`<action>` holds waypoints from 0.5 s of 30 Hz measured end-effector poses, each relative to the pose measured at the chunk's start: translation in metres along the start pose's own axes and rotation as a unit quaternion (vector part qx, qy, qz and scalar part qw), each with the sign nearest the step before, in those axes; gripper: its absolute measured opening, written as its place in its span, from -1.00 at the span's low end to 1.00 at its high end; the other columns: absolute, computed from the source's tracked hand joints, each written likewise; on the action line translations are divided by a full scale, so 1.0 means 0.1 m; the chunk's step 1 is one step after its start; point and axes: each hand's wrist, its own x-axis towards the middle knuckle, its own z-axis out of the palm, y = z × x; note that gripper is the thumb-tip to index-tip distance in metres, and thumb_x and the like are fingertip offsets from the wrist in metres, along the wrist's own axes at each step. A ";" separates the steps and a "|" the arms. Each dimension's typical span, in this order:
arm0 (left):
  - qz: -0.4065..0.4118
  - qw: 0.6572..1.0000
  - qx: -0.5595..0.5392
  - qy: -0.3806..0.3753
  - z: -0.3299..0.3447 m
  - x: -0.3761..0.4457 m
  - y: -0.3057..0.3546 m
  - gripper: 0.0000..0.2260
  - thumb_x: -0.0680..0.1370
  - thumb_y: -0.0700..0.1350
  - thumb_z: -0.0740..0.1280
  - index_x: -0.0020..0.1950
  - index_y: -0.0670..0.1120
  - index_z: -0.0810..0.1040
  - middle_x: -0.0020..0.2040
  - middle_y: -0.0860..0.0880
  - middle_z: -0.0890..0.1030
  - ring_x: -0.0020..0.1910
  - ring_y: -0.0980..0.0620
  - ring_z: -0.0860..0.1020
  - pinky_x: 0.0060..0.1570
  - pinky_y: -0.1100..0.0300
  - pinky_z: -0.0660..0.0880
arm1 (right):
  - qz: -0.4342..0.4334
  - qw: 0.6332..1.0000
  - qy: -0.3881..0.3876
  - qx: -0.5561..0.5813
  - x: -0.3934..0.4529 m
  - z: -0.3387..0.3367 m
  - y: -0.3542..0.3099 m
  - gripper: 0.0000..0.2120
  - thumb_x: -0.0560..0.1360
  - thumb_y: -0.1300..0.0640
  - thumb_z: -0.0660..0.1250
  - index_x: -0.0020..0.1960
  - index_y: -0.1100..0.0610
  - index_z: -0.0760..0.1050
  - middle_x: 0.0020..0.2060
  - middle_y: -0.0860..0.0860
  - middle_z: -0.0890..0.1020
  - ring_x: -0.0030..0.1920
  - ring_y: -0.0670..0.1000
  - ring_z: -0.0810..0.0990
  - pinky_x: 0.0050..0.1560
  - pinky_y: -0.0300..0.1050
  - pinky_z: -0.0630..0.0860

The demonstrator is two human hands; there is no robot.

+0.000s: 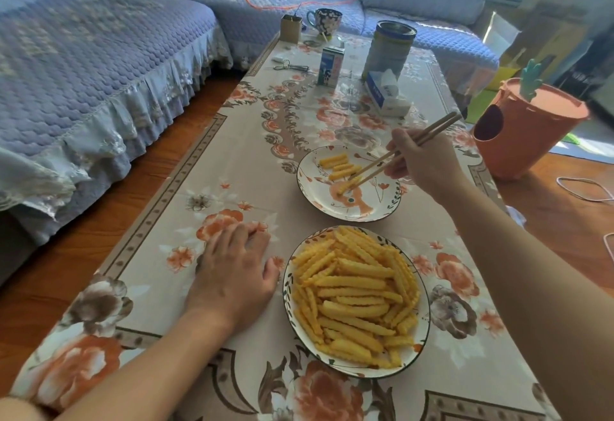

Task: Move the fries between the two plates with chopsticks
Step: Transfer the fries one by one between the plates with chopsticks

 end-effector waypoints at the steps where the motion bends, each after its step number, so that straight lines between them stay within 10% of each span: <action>1: -0.001 1.000 -0.003 -0.001 0.00 0.00 0.00 -0.56 0.54 0.16 0.06 0.31 0.04 0.48 0.34 -0.01 0.46 0.40 -0.06 0.36 0.42 -0.09 0.32 | 0.003 1.000 -0.007 -0.001 0.00 0.00 0.01 -0.69 0.67 0.06 0.29 -0.06 0.28 0.62 -0.26 0.27 0.68 -0.35 0.12 0.72 -0.25 0.01 0.71; 15: -0.004 1.000 -0.002 -0.005 -0.05 -0.01 0.03 -0.58 0.54 0.16 0.07 0.29 0.04 0.48 0.34 -0.01 0.46 0.37 -0.04 0.35 0.40 -0.06 0.30 | -0.026 0.997 -0.039 0.068 -0.75 -0.50 -0.52 -0.60 0.70 0.01 0.21 -0.07 0.34 0.54 -0.38 0.22 0.67 -0.35 0.21 0.72 -0.31 0.02 0.69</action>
